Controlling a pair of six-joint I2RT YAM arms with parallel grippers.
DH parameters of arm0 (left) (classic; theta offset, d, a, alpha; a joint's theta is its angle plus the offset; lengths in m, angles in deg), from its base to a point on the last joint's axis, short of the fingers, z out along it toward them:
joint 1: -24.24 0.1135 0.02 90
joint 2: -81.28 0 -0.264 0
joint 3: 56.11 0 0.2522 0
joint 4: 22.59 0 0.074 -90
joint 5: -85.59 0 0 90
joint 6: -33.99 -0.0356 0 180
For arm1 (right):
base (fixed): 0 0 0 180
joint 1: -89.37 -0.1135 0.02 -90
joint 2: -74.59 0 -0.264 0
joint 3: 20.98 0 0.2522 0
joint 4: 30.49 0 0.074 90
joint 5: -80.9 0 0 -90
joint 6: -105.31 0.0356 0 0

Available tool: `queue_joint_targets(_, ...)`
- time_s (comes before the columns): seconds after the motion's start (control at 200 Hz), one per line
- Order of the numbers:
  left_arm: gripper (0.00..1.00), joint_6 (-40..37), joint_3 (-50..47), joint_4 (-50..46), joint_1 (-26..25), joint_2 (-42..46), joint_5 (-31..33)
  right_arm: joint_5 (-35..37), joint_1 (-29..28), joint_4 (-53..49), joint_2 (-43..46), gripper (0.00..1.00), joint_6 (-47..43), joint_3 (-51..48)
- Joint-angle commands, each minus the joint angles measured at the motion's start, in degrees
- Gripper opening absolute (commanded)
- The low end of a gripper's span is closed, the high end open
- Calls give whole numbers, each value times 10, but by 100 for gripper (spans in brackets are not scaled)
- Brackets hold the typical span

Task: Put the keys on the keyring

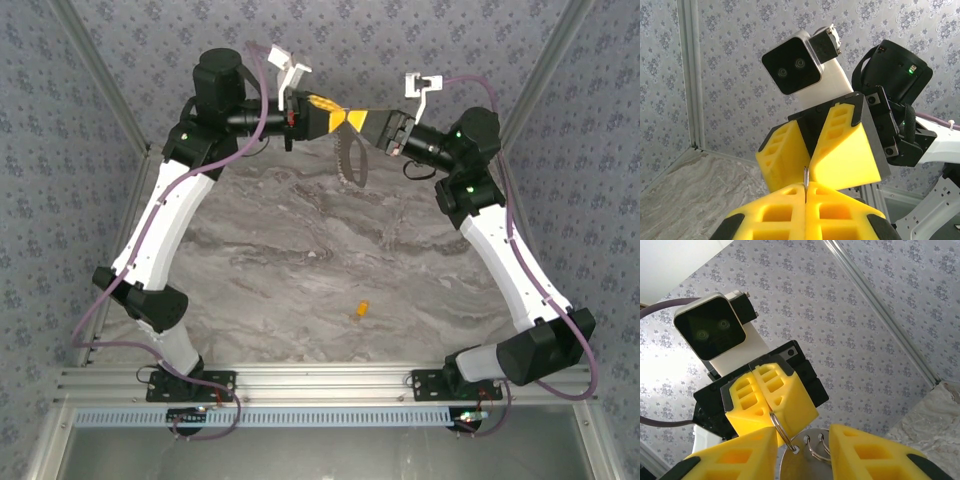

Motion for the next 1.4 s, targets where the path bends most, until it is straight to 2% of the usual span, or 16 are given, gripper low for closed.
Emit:
queue_joint_targets(0.0, 0, 3, 30, 0, -3, 6, -22, -16, -7, 7, 2, 31, -7, 24)
queue_joint_targets(0.115, 0, 4, 34, -3, -6, 1, -27, -16, -9, 9, 0, 24, -7, 27)
queue_joint_targets(0.37, 0, 10, 42, -6, -12, -7, -36, -12, -9, 20, -2, 0, 0, 31)
queue_joint_targets(0.54, 0, 12, 49, -17, -12, -9, -19, 0, -5, 30, 0, 0, 6, 24)
queue_joint_targets(0.69, 12, 14, 54, -23, -10, -2, 13, 20, 5, 59, 7, 0, 21, 7)
queue_joint_targets(0.759, 14, 28, 46, -10, -4, 7, 30, 27, 11, 80, 8, 0, 34, 1)
queue_joint_targets(0.819, 18, 70, 25, 31, 7, 17, 33, 34, 15, 95, 9, 0, 44, -4)
queue_joint_targets(0.904, 26, 160, -36, 151, 25, 41, 35, 44, 19, 106, 12, 0, 51, -8)
queue_joint_targets(0.964, 34, 222, -89, 231, 37, 61, 53, 49, 18, 112, 12, 0, 55, -8)
queue_joint_targets(1.059, 41, 305, -158, 340, 47, 85, 88, 54, 19, 126, 10, 0, 64, -7)
queue_joint_targets(1.184, 43, 375, -207, 419, 48, 92, 102, 61, 19, 138, 7, 0, 70, -5)
queue_joint_targets(1.394, 37, 396, -208, 428, 22, 84, 109, 65, 16, 154, -3, 0, 83, -2)
